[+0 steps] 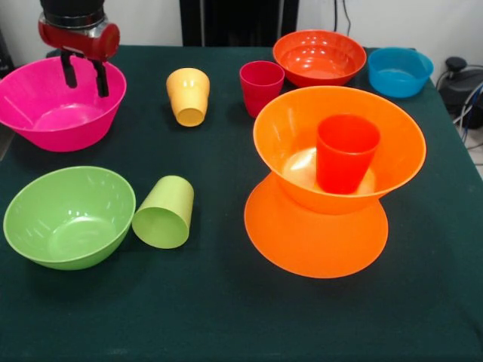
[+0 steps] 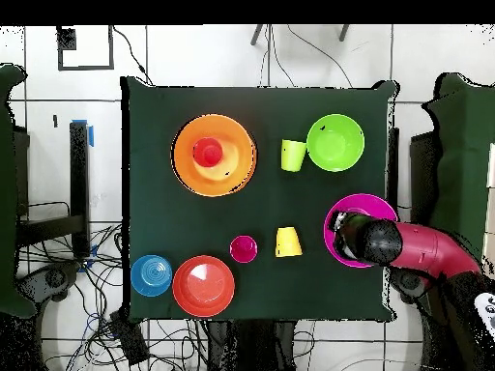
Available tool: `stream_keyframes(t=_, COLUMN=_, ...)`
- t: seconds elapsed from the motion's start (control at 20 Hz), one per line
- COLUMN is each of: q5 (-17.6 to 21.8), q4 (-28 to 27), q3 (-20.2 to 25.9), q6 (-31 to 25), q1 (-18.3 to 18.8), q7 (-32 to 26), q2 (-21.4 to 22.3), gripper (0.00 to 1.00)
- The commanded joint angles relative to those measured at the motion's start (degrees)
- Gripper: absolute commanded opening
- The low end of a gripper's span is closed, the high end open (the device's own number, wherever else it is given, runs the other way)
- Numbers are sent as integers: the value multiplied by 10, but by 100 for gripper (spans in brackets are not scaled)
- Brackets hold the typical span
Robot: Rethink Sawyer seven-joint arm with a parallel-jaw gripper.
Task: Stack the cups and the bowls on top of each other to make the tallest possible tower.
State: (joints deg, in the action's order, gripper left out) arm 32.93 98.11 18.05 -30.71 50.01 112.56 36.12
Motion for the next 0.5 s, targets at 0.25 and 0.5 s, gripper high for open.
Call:
stream_keyframes(t=0.25, q5=-14, q4=30, q3=61, q6=-9, q1=-7, q7=-44, q2=-9, gripper=100)
stream_keyframes(t=0.5, q5=-15, q4=40, q3=65, q6=2, q1=-7, q7=-32, q2=-7, gripper=100)
